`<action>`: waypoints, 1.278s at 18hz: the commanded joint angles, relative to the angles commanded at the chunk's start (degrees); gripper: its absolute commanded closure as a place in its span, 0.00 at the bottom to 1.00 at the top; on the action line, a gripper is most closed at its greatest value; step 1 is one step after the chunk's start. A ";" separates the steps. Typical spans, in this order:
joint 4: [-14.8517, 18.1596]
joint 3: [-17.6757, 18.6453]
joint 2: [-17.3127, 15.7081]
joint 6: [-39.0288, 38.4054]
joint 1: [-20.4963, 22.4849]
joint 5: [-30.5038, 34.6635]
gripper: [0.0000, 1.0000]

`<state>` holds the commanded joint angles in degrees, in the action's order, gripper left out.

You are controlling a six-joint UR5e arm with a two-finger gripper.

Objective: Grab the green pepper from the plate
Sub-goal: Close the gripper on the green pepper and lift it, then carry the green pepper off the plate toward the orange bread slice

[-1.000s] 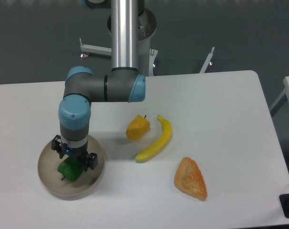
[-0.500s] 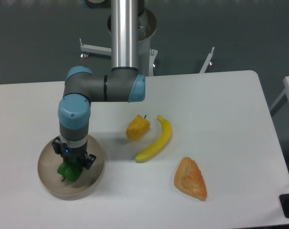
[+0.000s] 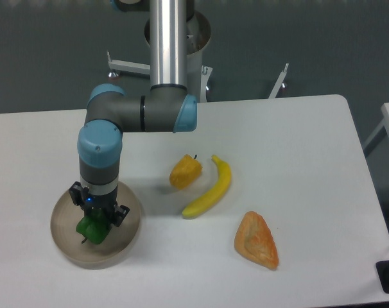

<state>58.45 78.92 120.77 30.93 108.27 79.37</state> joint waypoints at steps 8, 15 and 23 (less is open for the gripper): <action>1.58 0.35 -4.22 18.54 12.12 0.00 0.60; 3.87 -0.26 -4.49 36.73 23.12 0.09 0.60; 3.43 -3.86 -1.33 41.58 28.40 5.88 0.60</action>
<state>61.88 75.06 119.44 72.51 136.67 85.25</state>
